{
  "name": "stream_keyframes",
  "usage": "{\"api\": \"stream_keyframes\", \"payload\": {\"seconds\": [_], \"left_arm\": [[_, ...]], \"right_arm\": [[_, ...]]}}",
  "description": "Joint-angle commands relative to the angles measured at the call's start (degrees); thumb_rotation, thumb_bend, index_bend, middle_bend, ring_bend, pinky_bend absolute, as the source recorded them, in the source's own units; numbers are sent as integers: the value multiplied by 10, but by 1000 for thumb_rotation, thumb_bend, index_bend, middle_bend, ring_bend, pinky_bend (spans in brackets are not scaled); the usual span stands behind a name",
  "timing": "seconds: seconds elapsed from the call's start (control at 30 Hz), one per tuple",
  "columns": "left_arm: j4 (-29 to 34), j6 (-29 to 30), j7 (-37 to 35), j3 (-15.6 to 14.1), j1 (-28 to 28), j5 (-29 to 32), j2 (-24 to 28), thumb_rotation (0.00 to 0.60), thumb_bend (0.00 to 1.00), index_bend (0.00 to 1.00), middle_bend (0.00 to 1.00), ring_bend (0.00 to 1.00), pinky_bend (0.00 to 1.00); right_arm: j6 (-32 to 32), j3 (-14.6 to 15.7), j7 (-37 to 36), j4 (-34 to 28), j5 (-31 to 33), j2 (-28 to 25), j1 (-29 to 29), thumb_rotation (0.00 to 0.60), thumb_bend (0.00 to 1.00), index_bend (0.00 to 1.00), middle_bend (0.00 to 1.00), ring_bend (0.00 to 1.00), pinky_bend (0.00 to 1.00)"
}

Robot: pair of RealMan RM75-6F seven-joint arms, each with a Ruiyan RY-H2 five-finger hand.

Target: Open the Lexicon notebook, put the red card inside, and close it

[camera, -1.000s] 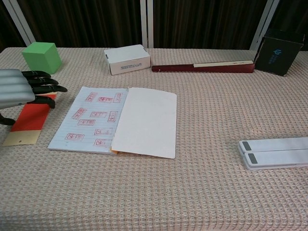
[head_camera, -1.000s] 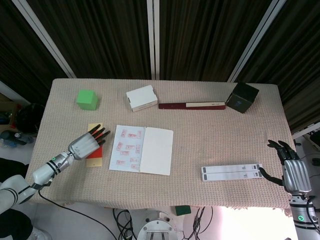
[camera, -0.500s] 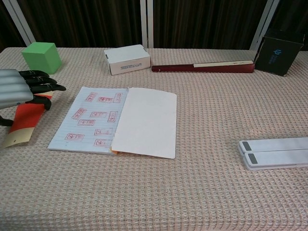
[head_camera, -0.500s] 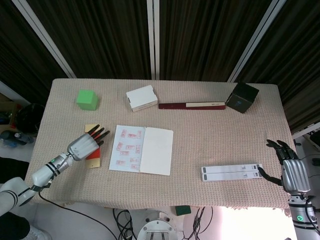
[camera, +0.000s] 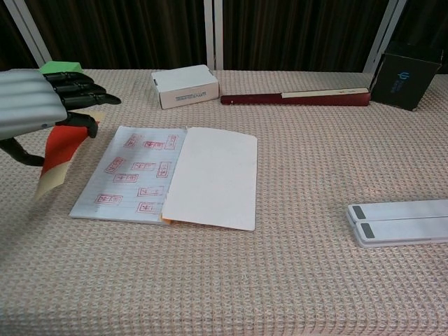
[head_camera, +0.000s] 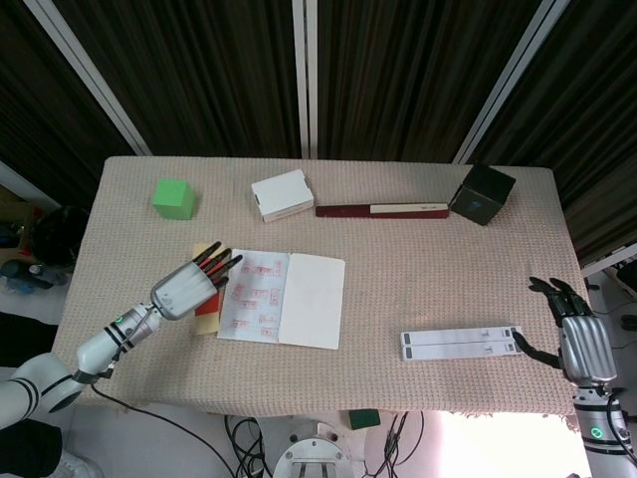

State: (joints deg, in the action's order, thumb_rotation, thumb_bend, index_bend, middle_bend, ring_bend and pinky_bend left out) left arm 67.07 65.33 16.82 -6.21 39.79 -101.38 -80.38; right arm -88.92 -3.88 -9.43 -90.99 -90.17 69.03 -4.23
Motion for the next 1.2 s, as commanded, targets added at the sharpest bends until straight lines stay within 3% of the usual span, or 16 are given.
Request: {"api": "stream_keyframes", "payload": {"seconds": [0.03, 0.37, 0.83, 1.2], "left_arm": [[44, -36, 46, 22, 25, 8, -8, 600, 95, 399, 0, 0, 64], [93, -136, 154, 61, 71, 56, -53, 600, 95, 391, 0, 0, 64], [104, -172, 205, 77, 89, 95, -75, 600, 95, 381, 0, 0, 64], [97, -171, 227, 73, 89, 108, -78, 600, 95, 344, 0, 0, 64]], "right_arm": [[-1, 0, -5, 4, 1, 0, 1, 600, 160, 175, 238, 133, 252], [1, 0, -28, 22, 9, -1, 4, 600, 160, 175, 238, 132, 252], [1, 0, -44, 37, 15, 2, 7, 600, 159, 175, 238, 132, 252], [1, 0, -45, 39, 16, 2, 8, 600, 160, 175, 238, 132, 252]]}}
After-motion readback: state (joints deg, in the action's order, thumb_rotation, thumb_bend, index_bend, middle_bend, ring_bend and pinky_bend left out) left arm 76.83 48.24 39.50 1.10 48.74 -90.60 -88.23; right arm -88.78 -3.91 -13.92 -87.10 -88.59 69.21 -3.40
